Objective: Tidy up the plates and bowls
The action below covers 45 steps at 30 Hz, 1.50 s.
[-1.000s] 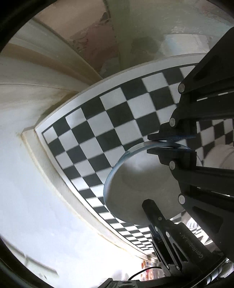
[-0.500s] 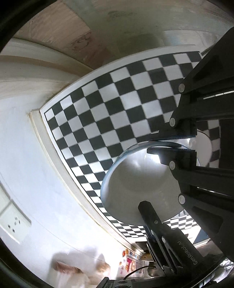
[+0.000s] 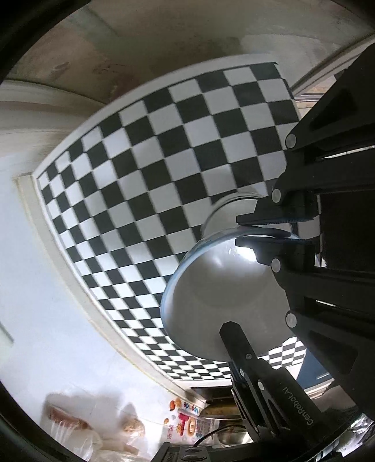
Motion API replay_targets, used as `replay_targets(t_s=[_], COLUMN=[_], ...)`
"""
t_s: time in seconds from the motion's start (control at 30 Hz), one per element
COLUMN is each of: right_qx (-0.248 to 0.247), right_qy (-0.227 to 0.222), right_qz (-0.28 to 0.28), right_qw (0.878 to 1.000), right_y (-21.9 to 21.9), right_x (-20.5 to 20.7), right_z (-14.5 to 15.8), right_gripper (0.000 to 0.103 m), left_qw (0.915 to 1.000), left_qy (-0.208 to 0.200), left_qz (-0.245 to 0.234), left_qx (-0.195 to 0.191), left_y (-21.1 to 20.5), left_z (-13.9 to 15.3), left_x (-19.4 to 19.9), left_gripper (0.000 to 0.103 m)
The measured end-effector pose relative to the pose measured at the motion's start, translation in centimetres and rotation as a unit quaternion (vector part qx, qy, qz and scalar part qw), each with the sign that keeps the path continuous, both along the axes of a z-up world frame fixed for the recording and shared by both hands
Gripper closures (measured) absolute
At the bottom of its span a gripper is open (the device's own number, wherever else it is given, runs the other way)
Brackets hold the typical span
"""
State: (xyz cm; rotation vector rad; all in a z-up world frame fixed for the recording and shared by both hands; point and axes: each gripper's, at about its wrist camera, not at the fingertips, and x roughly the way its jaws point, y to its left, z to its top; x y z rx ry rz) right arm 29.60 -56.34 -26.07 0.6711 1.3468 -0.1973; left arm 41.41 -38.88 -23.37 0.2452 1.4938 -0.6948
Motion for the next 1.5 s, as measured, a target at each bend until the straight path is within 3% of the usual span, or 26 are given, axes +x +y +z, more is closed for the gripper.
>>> replay_targets(t_s=[0.33, 0.63, 1.23, 1.5], right_qx=[0.012, 0.009, 0.013, 0.006], right_qy=[0.036, 0.054, 0.076, 0.081], right_qz=[0.004, 0.011, 0.015, 0.020], right_qw=[0.999, 0.998, 0.997, 0.997], right_y=[0.6, 0.4, 0.5, 0.2], right_x=[-0.5, 0.3, 1.4, 1.6], right_z=[-4.8, -6.7, -8.1, -7.3], right_gripper=[0.094, 0.094, 0.094, 0.089], left_qw=[0.9990, 0.9979, 0.9971, 0.9960], left_qy=[0.025, 0.029, 0.026, 0.038], left_qz=[-0.004, -0.010, -0.011, 0.002], left_qx=[0.036, 0.058, 0.071, 0.081], left_y=[0.4, -0.5, -1.2, -0.7], left_z=[-4.3, -6.1, -7.6, -8.2], left_x=[-1.0, -1.2, -1.2, -1.2], left_gripper=[0.093, 0.093, 0.093, 0.093])
